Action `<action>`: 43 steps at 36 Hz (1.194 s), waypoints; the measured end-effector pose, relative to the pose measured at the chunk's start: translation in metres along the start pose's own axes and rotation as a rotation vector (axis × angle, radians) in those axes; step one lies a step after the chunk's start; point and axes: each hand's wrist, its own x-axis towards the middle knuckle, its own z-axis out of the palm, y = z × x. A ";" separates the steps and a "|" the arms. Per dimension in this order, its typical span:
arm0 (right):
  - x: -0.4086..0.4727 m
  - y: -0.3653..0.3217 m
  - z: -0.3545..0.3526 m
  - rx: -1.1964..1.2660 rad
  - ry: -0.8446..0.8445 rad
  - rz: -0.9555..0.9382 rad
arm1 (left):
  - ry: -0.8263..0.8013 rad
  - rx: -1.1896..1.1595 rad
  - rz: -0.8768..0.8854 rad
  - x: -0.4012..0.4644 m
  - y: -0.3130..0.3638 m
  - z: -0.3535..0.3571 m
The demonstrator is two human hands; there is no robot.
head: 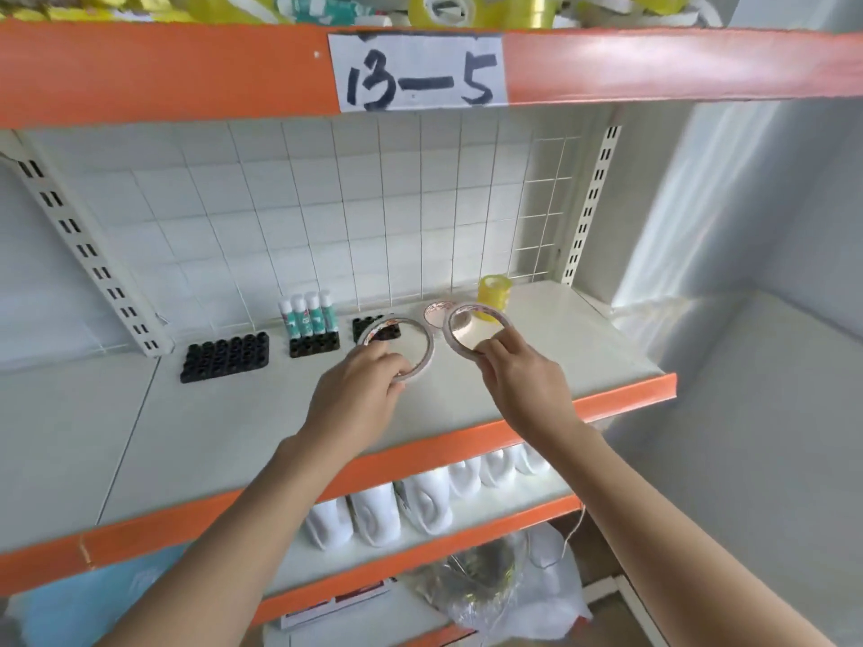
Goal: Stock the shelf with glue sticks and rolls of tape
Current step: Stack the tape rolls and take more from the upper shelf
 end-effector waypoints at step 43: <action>-0.009 0.075 0.097 0.160 -0.072 0.174 | 0.032 0.176 -0.360 0.023 -0.035 0.125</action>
